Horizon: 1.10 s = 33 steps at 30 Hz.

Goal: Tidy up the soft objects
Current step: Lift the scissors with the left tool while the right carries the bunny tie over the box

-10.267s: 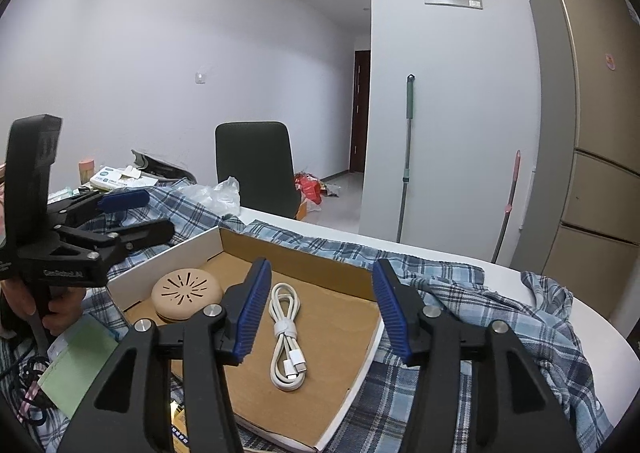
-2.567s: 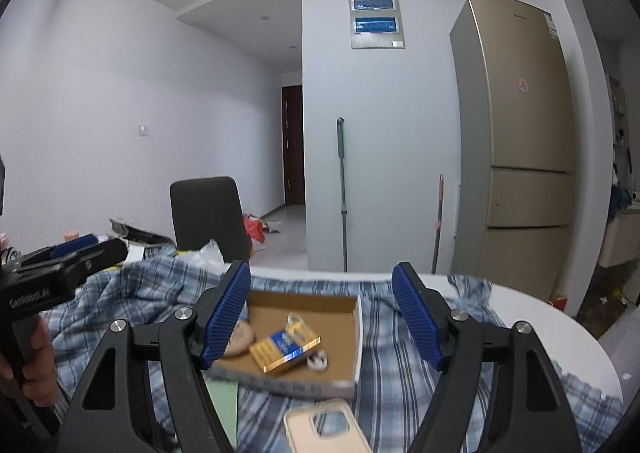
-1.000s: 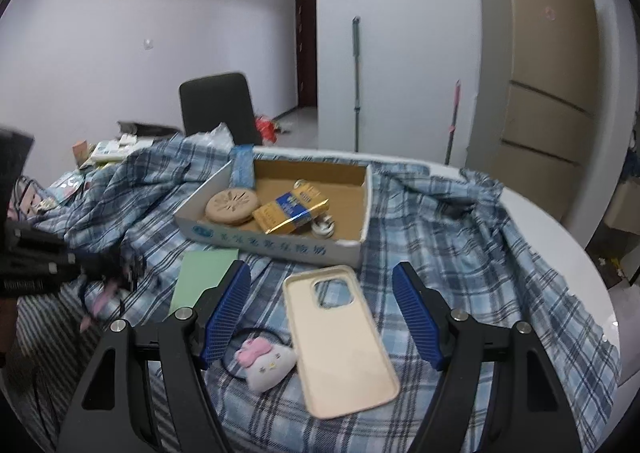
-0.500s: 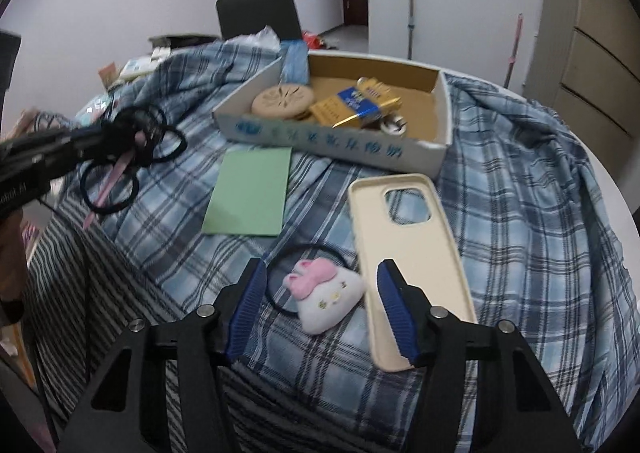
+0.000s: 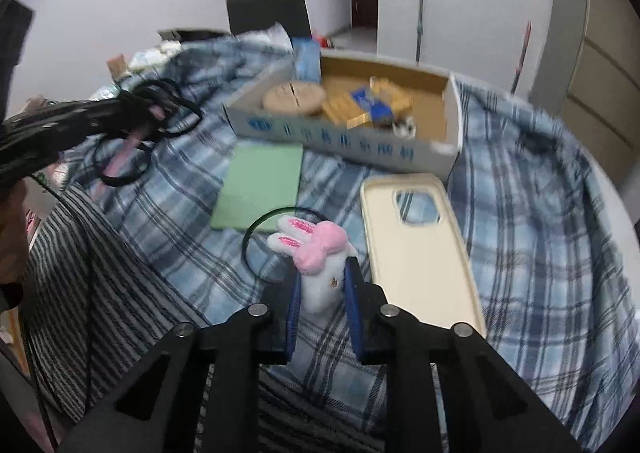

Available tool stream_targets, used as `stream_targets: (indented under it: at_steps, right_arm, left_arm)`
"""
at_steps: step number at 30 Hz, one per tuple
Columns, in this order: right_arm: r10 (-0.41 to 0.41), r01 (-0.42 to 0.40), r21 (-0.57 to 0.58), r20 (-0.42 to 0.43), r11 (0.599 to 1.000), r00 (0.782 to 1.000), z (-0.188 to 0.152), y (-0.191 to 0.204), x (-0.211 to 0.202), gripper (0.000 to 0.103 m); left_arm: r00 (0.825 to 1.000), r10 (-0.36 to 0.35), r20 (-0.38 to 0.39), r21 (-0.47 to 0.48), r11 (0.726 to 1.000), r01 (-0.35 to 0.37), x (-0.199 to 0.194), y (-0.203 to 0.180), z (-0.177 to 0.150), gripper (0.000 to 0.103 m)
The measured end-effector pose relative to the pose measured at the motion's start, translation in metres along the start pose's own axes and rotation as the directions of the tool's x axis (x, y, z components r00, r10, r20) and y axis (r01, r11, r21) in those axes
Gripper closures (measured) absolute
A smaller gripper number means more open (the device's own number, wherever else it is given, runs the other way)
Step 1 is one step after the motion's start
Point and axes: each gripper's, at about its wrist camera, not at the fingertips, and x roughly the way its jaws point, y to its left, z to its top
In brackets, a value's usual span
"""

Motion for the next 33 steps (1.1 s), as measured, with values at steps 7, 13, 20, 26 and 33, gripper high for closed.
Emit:
stream_targets:
  at_steps: [7, 13, 20, 26, 33]
  right_arm:
    - [-0.02, 0.02, 0.001, 0.14, 1.0, 0.99, 0.013, -0.001, -0.028, 0.083]
    - [-0.059, 0.058, 0.012, 0.277, 0.998, 0.959, 0.032, -0.005, -0.055, 0.083]
    - [-0.056, 0.046, 0.033, 0.403, 0.998, 0.913, 0.072, -0.016, -0.076, 0.082]
    - [-0.087, 0.094, 0.016, 0.547, 0.995, 0.833, 0.108, -0.018, -0.095, 0.082]
    - [-0.17, 0.195, 0.046, 0.702, 0.98, 0.692, 0.135, -0.021, -0.1, 0.082]
  left_arm:
    - [0.999, 0.014, 0.052, 0.011, 1.0, -0.015, -0.008, -0.006, 0.01, 0.093]
    - [0.994, 0.04, 0.1, 0.014, 0.999, -0.041, -0.017, -0.011, 0.02, 0.093]
    - [0.96, 0.104, 0.261, -0.006, 0.994, -0.106, -0.036, -0.014, 0.046, 0.093]
    - [0.908, 0.127, 0.399, -0.021, 0.991, -0.129, -0.05, -0.018, 0.084, 0.093]
    - [0.877, 0.111, 0.467, -0.02, 0.993, -0.115, -0.042, -0.024, 0.116, 0.093]
